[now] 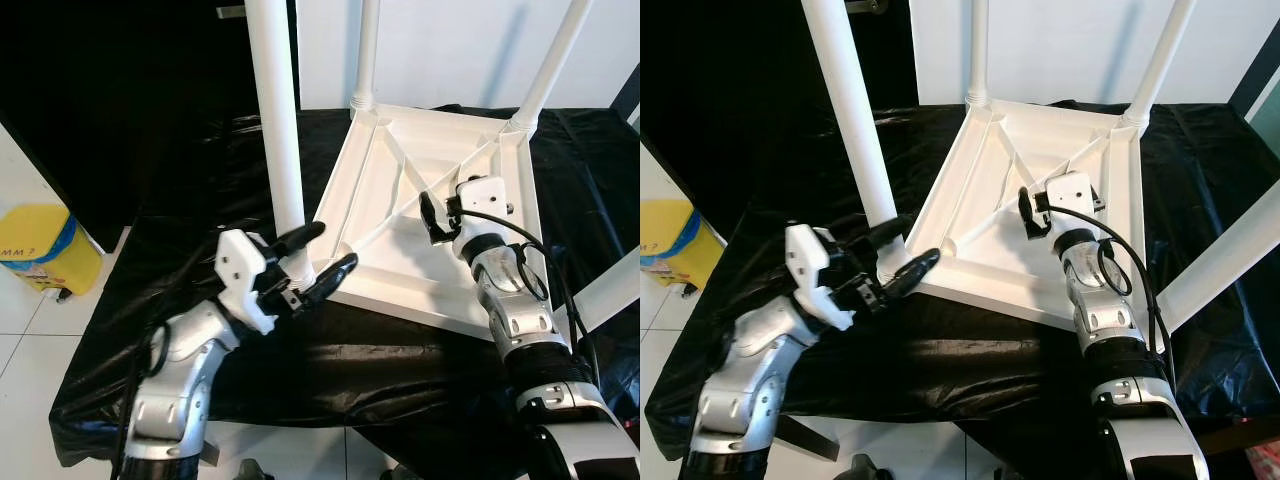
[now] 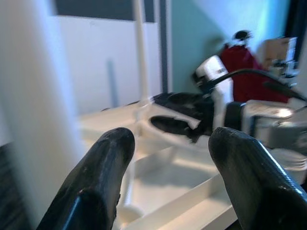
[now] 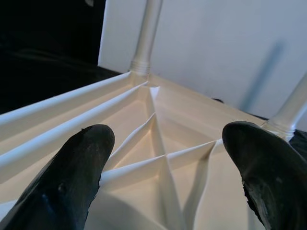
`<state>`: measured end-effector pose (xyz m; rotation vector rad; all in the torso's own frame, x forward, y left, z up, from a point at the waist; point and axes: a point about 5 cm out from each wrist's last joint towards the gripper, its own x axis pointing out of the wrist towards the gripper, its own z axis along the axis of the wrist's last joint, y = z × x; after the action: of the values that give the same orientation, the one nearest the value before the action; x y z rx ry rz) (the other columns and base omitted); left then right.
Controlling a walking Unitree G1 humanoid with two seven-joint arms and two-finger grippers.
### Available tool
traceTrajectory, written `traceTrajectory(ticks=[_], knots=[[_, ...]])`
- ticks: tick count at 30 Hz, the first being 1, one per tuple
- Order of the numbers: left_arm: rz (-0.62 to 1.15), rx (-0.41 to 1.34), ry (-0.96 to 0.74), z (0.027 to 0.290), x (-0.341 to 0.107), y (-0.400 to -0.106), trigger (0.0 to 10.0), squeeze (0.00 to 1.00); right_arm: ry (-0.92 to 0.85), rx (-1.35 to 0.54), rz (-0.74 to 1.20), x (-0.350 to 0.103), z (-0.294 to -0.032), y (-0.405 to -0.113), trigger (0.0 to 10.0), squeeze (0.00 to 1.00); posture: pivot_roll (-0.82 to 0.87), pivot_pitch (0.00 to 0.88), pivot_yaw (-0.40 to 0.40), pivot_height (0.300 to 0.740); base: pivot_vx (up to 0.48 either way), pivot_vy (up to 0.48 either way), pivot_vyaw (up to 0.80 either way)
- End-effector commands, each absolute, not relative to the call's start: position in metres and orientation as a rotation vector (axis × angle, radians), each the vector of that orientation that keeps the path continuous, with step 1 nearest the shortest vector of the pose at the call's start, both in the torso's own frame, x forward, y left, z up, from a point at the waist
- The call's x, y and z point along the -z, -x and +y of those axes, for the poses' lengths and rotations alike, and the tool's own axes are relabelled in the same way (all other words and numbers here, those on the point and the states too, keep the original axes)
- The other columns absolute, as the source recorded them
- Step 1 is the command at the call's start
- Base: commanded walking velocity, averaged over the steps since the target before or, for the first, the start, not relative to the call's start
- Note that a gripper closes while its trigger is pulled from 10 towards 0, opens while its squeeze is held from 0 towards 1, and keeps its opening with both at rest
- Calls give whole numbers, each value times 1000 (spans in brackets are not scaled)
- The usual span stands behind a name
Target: Building children table
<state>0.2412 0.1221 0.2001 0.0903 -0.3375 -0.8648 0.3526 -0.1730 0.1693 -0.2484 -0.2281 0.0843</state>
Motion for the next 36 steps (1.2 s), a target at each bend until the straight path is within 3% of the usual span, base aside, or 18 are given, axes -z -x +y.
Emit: traceTrajectory(ticks=[1,14,21,29,36], knots=[[-322,253,8,154,-201,-253,10000,0,237,-95,-210,-163,-171,-352,10000,0,-11,48,-34,740,0,0,0],[-342,51,74,195,-206,-249,10000,0,218,-129,-218,-157,-163,-347,10000,0,-16,49,-24,740,0,0,0],[-365,-11,43,220,-213,-271,10000,0,190,-182,-209,-148,-149,-329,10000,0,-28,46,-24,740,0,0,0],[-340,-34,34,223,-216,-291,10000,0,170,-232,-202,-142,-139,-316,10000,0,-66,45,-5,740,0,0,0],[-275,65,38,209,-212,-329,10000,0,123,-311,-205,-134,-130,-283,10000,0,-108,46,25,740,0,0,0]])
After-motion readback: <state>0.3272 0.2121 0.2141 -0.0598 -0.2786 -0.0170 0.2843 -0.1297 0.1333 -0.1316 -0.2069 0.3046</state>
